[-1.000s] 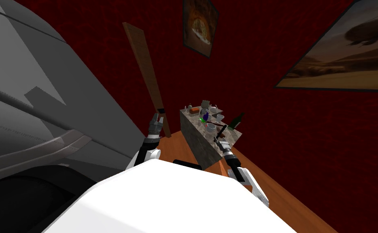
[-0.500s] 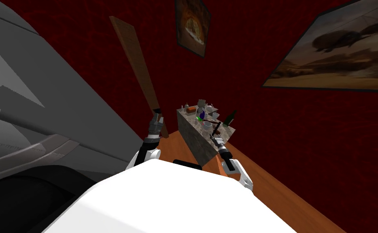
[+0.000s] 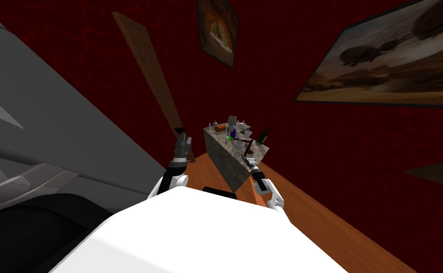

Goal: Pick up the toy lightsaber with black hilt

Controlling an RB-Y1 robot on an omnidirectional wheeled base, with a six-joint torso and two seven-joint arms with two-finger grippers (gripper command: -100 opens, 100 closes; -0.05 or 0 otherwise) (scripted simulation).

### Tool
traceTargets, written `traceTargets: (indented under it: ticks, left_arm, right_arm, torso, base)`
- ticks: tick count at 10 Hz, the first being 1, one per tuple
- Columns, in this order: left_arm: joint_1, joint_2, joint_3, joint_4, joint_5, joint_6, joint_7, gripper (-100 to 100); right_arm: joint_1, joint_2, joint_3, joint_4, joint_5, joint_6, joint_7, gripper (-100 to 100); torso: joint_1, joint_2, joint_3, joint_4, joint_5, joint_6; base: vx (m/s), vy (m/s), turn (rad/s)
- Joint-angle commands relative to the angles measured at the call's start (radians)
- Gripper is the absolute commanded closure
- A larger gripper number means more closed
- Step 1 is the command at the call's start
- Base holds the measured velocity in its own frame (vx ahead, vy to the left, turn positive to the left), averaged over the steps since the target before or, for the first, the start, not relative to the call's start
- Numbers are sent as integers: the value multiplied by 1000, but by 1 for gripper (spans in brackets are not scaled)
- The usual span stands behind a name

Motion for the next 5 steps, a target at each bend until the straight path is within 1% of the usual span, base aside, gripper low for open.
traceTargets:
  ticks: [1,2,3,4,5]
  left_arm:
    - [0,0,0,0,0,0,0,0]
    - [0,0,0,0,0,0,0,0]
    - [0,0,0,0,0,0,0,0]
    - [0,0,0,0,0,0,0,0]
    - [0,0,0,0,0,0,0,0]
  right_arm:
    - [-50,0,2,50,-1,-5,-1,-100]
    - [-81,0,2,71,-1,-5,-1,-100]
    - [-109,19,39,101,2,-8,6,-100]
    - [-141,19,39,130,2,-8,6,-100]
    - [-173,19,39,160,2,-8,6,-100]
  torso:
    - [0,0,0,0,0,0]
    - [1,-1,0,0,0,0]
    - [1,-2,-1,0,0,0]
    - [0,-1,-1,0,0,1]
    - [0,0,0,0,0,0]
  base:
    - [-32,-4,23]
    - [-9,0,24]
    - [-40,-21,-295]
    - [-60,-15,-176]
    - [-35,-8,13]
